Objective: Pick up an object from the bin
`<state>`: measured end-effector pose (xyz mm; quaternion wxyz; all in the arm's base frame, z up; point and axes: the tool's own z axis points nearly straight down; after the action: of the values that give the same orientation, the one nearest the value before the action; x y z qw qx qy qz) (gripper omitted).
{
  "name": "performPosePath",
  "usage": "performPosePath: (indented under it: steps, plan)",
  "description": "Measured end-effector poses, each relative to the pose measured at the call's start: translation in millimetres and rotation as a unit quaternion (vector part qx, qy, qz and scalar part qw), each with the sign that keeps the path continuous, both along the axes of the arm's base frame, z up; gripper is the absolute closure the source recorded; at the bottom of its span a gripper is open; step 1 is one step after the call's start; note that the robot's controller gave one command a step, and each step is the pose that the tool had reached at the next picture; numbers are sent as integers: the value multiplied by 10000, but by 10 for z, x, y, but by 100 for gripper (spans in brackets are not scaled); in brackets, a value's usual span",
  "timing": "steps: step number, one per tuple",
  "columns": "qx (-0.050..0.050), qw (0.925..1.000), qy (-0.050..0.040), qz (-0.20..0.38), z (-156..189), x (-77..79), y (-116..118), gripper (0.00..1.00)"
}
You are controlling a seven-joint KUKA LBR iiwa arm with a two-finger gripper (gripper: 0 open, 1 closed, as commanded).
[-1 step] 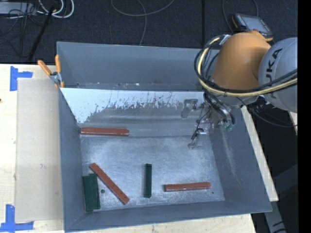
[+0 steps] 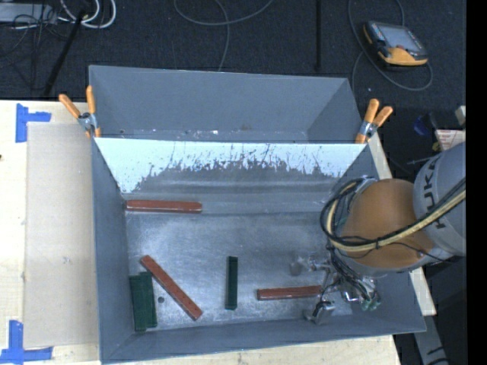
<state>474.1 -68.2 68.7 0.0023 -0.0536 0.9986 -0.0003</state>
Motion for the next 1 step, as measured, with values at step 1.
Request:
performPosePath:
  steps: [1]
  plan:
    - [-2, 9933, 13, 1155, 313, -7, 70, 0]
